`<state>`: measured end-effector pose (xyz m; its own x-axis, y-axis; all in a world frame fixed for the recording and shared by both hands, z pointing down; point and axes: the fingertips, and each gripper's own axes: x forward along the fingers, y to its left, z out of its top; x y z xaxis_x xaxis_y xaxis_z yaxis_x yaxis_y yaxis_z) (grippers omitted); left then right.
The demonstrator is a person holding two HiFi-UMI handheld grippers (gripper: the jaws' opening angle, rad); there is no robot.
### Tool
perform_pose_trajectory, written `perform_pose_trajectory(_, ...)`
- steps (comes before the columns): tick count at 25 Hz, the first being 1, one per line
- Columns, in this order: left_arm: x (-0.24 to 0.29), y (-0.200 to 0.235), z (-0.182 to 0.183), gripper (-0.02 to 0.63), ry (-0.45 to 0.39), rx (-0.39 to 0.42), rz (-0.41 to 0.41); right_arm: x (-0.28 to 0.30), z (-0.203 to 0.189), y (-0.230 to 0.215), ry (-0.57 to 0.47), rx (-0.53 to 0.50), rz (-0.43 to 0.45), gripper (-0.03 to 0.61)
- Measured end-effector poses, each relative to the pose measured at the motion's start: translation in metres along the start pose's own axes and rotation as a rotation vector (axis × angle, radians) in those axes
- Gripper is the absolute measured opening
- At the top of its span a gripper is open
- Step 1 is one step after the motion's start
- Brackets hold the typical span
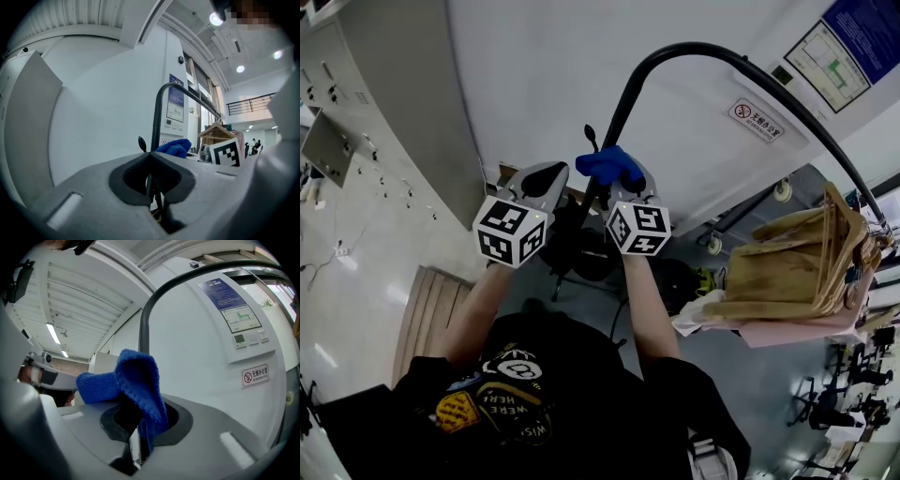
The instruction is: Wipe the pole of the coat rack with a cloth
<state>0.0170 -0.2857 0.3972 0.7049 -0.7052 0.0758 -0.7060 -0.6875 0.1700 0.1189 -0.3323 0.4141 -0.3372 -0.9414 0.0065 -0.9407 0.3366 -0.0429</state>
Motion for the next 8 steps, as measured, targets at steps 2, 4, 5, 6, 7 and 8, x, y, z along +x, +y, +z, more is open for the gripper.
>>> perform_pose_trajectory(2,-0.0004,-0.0001,0.0010,0.003,-0.002,0.000,-0.003,0.0004,0.0002,0.0004,0.001,0.000,0.001,0.052)
perform_pose_trajectory(4,-0.0010,0.0005,0.0021,0.003,-0.003,-0.003,-0.002,0.0000,-0.0003,0.0002,0.003,0.007,0.003,0.053)
perform_pose_trajectory(5,-0.0012,0.0010,0.0026,0.003,-0.003,-0.005,0.000,-0.0006,-0.0008,-0.0004,0.005,0.013,0.003,0.052)
perform_pose_trajectory(6,-0.0012,0.0014,0.0031,0.003,-0.003,-0.007,0.001,-0.0014,-0.0013,-0.0014,0.006,0.019,0.002,0.052)
perform_pose_trajectory(7,-0.0012,0.0018,0.0037,0.003,-0.002,-0.009,0.002,-0.0023,-0.0016,-0.0025,0.007,0.025,0.000,0.052)
perform_pose_trajectory(8,-0.0012,0.0021,0.0043,0.003,-0.002,-0.011,0.003,-0.0032,-0.0019,-0.0038,0.008,0.030,-0.001,0.053)
